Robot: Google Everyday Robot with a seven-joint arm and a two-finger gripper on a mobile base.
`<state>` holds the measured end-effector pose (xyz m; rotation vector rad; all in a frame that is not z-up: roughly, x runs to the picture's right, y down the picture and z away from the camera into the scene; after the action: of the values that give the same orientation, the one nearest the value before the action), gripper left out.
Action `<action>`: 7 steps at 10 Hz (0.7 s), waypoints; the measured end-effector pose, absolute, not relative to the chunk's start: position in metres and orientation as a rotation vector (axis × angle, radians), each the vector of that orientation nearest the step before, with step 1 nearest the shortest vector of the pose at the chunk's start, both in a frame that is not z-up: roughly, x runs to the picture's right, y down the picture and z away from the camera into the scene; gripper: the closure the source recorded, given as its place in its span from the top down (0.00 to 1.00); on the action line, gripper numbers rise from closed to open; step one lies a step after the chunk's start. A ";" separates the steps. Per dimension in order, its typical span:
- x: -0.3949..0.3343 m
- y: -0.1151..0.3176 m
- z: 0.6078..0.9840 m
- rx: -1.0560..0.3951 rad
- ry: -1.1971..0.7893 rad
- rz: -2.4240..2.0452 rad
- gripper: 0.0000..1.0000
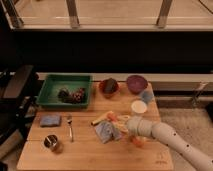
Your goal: Place pepper in paper cup
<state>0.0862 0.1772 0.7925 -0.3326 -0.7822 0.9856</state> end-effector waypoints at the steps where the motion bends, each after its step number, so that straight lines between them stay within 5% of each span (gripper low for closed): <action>1: 0.091 0.176 0.792 -0.324 -0.779 0.991 0.00; 7: 0.099 0.169 0.787 -0.299 -0.772 0.992 0.00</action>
<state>0.0986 0.1693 0.7871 -0.2993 -0.7719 0.9924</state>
